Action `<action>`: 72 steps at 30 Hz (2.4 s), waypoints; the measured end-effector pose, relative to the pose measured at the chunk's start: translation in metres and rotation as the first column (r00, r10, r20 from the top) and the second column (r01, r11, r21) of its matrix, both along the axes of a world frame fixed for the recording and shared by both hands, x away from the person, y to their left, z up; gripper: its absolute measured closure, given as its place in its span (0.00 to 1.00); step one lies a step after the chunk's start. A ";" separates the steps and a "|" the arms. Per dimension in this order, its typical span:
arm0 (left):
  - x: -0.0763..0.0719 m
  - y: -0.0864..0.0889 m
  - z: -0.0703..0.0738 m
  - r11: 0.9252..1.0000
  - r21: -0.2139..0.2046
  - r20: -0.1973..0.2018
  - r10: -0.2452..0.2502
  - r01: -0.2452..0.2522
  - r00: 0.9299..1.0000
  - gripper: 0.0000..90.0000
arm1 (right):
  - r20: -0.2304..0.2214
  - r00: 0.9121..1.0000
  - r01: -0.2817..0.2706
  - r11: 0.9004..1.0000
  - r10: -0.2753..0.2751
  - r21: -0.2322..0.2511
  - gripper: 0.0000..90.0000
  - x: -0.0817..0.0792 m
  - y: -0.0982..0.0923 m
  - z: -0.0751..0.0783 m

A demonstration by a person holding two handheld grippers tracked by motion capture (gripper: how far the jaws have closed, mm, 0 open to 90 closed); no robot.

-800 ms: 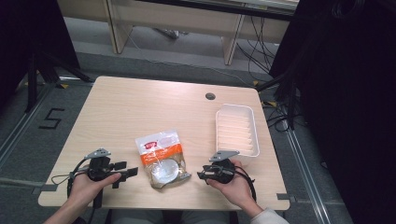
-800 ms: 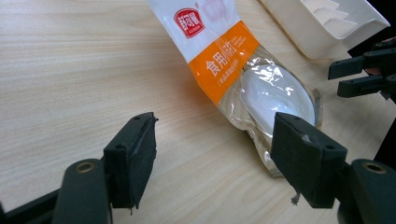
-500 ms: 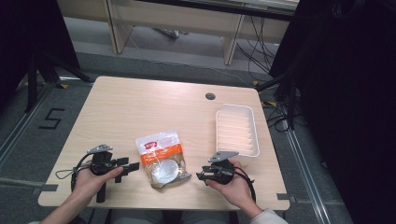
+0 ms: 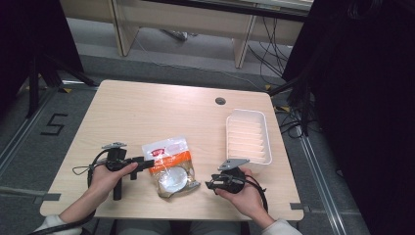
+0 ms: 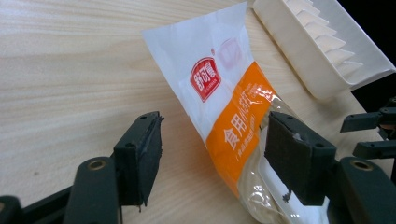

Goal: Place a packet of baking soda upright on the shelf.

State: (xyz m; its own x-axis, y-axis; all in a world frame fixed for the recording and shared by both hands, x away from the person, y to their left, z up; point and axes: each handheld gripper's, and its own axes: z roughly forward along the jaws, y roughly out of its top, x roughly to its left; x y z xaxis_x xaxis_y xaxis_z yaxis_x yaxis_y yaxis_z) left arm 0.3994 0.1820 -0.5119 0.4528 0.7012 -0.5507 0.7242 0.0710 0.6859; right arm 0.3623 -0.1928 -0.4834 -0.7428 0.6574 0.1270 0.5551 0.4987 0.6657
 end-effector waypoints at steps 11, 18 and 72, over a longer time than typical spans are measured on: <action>0.023 -0.016 -0.008 0.998 -0.056 -0.041 -0.014 0.012 0.999 0.55 | 0.013 1.000 -0.012 1.000 0.012 -0.003 0.66 0.002 -0.001 -0.001; 0.021 -0.020 -0.008 0.997 -0.074 -0.043 -0.021 0.018 0.999 0.68 | -0.008 1.000 -0.013 1.000 0.013 0.012 0.66 0.001 -0.001 0.000; -0.035 -0.042 0.055 0.963 -0.143 0.235 -0.190 0.228 0.953 0.99 | 0.139 0.979 -0.134 0.985 0.148 -0.106 0.52 0.034 0.000 0.095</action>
State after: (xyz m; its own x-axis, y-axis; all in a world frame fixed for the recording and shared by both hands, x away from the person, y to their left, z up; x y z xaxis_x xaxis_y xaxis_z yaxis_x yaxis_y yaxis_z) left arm 0.3644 0.1401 -0.4564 0.7010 0.4848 -0.5231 0.5697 0.0606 0.8196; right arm 0.3964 -0.1923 -0.3888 -0.8346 0.5488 -0.0481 0.3750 0.6300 0.6800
